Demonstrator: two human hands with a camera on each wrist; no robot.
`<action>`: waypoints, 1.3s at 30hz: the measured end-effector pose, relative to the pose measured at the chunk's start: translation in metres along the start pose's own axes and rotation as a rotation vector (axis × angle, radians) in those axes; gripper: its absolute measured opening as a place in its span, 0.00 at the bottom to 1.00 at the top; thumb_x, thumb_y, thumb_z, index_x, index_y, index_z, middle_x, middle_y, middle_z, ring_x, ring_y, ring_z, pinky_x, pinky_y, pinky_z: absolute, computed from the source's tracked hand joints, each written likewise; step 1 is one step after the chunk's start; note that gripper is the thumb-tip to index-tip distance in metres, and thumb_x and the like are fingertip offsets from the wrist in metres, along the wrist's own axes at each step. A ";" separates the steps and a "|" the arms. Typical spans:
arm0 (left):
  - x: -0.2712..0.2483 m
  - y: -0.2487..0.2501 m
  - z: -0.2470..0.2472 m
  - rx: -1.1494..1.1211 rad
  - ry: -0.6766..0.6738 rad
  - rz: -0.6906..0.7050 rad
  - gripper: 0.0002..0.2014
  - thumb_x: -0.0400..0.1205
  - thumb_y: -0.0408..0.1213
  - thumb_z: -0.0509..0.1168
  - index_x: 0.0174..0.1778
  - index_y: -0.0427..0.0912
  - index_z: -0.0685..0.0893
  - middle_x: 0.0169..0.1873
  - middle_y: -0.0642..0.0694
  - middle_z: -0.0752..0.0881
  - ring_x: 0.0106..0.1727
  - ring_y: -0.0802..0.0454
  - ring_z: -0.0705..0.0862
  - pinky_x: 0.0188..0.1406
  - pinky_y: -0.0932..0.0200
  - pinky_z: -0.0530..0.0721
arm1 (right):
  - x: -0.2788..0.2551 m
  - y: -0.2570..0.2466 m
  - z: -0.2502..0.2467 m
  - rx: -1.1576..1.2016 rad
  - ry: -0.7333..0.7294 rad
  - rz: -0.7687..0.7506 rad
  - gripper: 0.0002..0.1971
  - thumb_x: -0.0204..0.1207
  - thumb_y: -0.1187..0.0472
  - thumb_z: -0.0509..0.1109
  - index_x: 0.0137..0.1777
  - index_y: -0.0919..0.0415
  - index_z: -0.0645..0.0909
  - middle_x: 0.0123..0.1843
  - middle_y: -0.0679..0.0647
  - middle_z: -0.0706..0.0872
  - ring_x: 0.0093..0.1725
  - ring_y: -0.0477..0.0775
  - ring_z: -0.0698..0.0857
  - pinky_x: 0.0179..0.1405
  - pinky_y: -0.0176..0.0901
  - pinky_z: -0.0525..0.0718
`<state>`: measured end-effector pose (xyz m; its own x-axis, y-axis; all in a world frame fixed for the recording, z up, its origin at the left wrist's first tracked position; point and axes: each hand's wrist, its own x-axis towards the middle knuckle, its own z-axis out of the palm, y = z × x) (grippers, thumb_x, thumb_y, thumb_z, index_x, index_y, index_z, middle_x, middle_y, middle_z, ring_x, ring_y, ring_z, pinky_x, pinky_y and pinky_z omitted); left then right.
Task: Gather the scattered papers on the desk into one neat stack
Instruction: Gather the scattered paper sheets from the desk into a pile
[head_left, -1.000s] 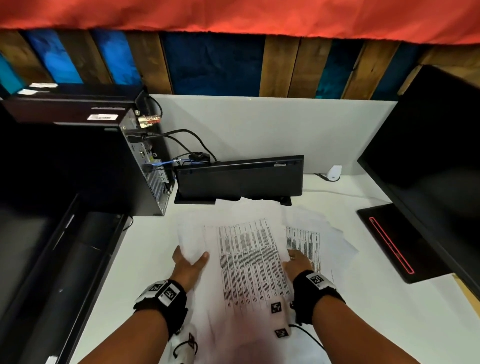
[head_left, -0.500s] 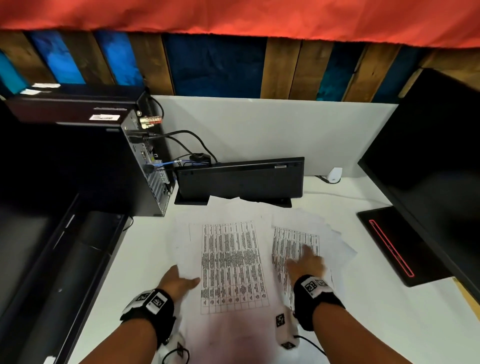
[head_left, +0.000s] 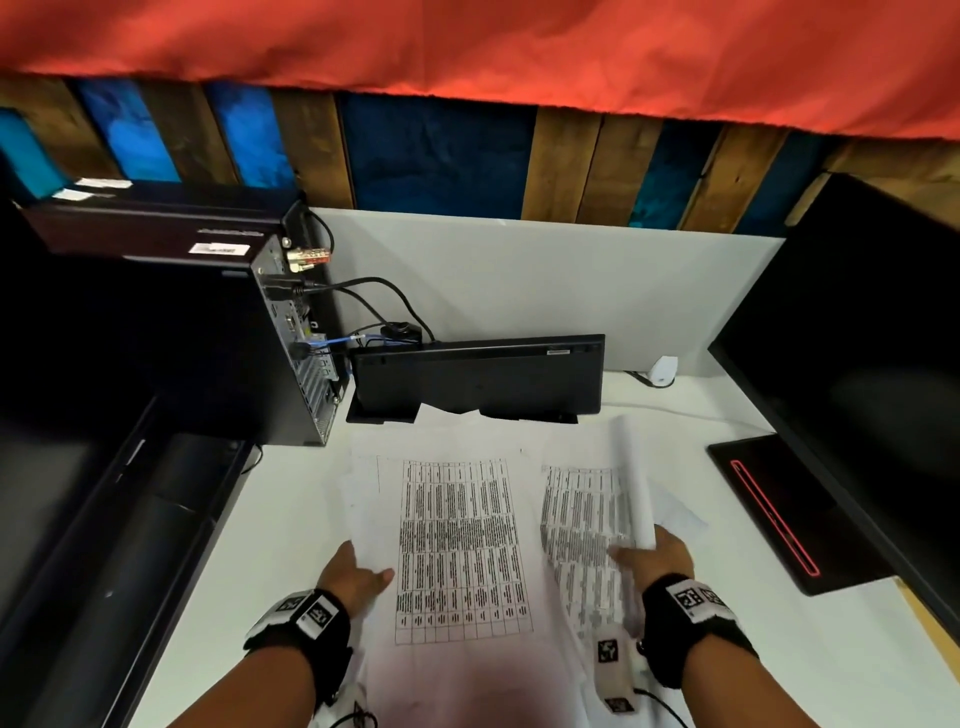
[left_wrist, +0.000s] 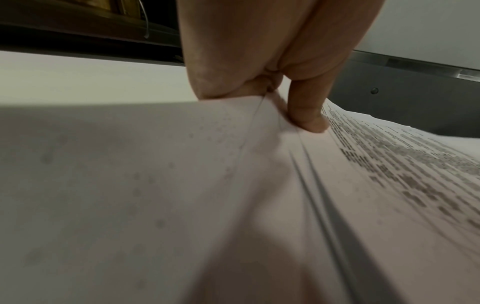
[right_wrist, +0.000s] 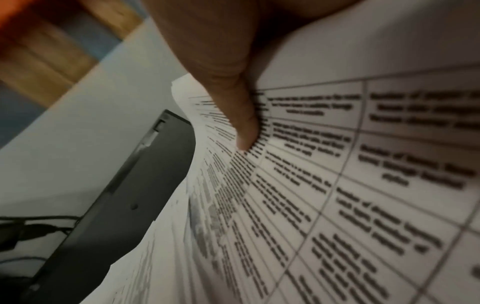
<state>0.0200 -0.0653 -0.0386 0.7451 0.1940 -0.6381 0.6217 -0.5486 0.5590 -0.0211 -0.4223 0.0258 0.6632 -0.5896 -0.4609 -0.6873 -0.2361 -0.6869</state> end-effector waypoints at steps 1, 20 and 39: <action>-0.001 0.001 0.000 0.014 -0.001 0.002 0.40 0.76 0.41 0.74 0.77 0.27 0.62 0.74 0.32 0.73 0.75 0.38 0.74 0.74 0.51 0.72 | -0.003 -0.006 -0.006 -0.044 0.051 -0.036 0.12 0.68 0.64 0.76 0.51 0.63 0.84 0.40 0.59 0.88 0.40 0.61 0.86 0.47 0.51 0.87; -0.017 0.011 0.000 0.060 -0.032 0.036 0.37 0.84 0.42 0.64 0.80 0.27 0.53 0.80 0.31 0.64 0.80 0.38 0.66 0.75 0.54 0.67 | -0.084 -0.141 -0.074 0.260 0.157 -0.622 0.11 0.70 0.67 0.77 0.50 0.66 0.82 0.40 0.63 0.86 0.34 0.61 0.83 0.31 0.45 0.86; -0.006 0.001 0.007 0.005 -0.081 0.044 0.35 0.84 0.40 0.64 0.79 0.27 0.53 0.80 0.32 0.62 0.81 0.40 0.63 0.76 0.54 0.64 | -0.019 -0.020 0.057 -0.372 -0.155 -0.079 0.37 0.74 0.47 0.71 0.81 0.53 0.60 0.77 0.64 0.69 0.75 0.66 0.71 0.73 0.58 0.73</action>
<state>0.0145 -0.0724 -0.0373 0.7495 0.1029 -0.6540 0.5874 -0.5590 0.5852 -0.0033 -0.3629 0.0164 0.7352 -0.4422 -0.5137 -0.6742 -0.5556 -0.4866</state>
